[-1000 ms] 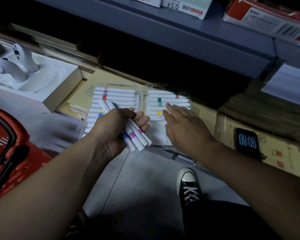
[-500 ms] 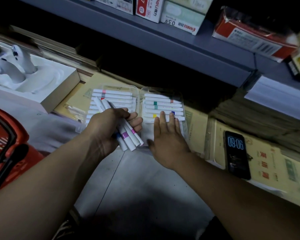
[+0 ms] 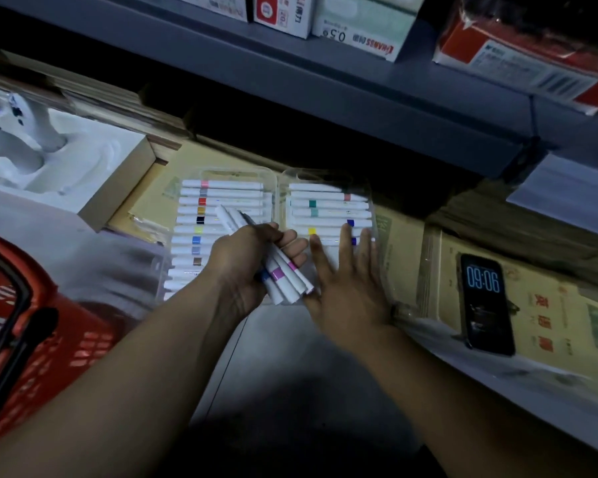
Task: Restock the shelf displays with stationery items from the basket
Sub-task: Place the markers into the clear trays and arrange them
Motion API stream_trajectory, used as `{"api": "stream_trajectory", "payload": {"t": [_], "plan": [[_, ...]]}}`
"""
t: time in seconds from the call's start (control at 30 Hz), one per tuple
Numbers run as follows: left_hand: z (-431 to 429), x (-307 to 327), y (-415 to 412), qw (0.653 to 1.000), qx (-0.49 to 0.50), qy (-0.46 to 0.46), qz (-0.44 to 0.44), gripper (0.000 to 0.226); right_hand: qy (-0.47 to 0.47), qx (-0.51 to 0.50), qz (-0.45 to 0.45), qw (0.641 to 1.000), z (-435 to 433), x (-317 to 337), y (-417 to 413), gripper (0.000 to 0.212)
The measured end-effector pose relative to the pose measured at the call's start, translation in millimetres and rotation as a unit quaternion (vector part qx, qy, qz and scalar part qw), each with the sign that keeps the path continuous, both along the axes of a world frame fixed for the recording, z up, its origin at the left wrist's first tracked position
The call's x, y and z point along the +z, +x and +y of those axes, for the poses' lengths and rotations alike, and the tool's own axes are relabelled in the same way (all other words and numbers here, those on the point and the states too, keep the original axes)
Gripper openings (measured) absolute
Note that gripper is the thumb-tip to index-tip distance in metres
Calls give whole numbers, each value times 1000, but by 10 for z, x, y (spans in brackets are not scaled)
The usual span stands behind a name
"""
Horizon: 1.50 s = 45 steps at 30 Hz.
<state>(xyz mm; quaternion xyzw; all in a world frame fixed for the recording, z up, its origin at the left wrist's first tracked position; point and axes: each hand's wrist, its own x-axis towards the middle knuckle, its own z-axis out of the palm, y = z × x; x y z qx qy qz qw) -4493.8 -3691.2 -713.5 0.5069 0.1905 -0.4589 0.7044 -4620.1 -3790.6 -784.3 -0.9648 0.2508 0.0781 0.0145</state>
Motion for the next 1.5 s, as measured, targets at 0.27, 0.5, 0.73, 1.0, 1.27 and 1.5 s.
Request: {"api": "stream_trajectory", "payload": {"t": [0.27, 0.5, 0.73, 1.0, 1.27, 1.5], "plan": [[208, 10, 49, 998, -45, 2, -51, 11, 25, 6, 70, 997, 3, 111, 31, 79], [212, 299, 3, 997, -51, -3, -54, 29, 65, -1, 179, 982, -37, 368, 178, 85], [95, 230, 4, 997, -27, 16, -66, 28, 110, -16, 213, 971, -81, 517, 209, 83], [44, 206, 63, 999, -17, -6, -32, 26, 537, -186, -163, 806, -76, 1175, 347, 27], [52, 167, 47, 997, -67, 25, -30, 39, 509, -136, -121, 841, -229, 957, 417, 13], [257, 0, 153, 995, -53, 83, -36, 33, 183, 29, -103, 977, -653, 585, 155, 15]]}}
